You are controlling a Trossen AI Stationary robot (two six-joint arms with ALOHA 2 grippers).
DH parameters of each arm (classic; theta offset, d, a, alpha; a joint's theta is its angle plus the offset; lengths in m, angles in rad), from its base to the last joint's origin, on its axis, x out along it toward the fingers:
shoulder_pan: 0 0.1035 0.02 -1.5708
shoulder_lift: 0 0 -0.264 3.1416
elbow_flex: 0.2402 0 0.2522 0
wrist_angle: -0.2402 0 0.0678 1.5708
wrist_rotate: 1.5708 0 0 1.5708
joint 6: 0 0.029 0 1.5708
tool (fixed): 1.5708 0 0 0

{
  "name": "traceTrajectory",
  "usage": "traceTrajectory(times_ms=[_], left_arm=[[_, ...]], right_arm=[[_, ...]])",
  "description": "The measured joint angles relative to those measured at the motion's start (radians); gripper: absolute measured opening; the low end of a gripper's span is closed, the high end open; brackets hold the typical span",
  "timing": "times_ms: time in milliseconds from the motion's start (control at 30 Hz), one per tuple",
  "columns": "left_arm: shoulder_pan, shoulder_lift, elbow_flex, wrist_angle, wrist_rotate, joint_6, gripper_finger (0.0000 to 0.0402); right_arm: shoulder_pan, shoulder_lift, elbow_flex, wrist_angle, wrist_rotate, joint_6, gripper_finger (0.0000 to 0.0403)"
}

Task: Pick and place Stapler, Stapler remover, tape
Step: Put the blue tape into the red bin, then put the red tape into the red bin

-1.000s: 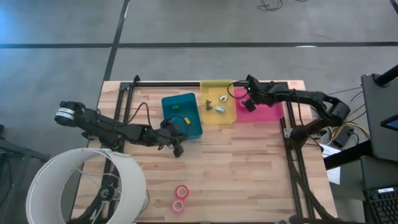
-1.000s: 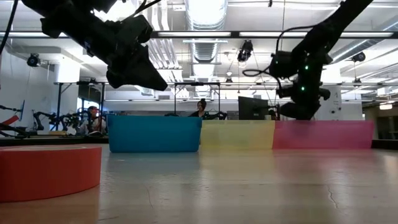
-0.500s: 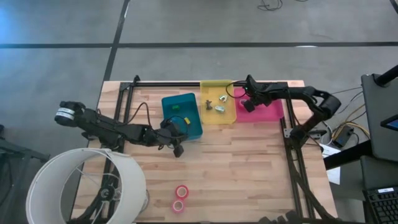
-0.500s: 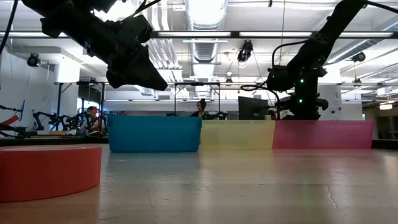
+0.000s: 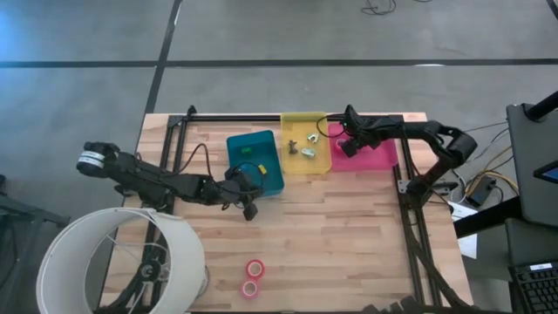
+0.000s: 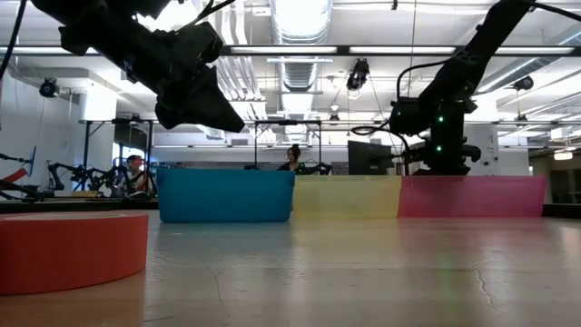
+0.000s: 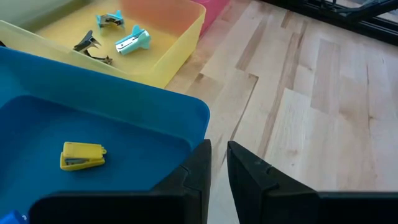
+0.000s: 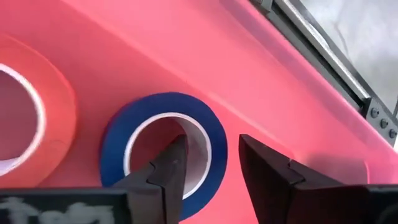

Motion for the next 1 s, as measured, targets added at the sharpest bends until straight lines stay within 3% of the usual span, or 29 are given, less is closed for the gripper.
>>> traceTrajectory(times_ms=[467, 733, 1000], left_arm=[[0.0, 0.0, 0.0, 0.0, 0.026, 0.064, 0.0053], [0.0, 0.0, 0.0, 0.007, 0.274, 0.189, 0.0053], [-0.002, 0.0, -0.002, 0.037, 0.551, 0.259, 0.0053]], right_arm=[[0.107, -0.236, 0.0, -0.092, -0.013, 0.172, 0.0152], [0.321, -0.377, -0.001, -0.117, -0.092, 0.277, 0.0139], [0.551, -0.365, -0.001, -0.107, -0.09, 0.361, 0.0136]])
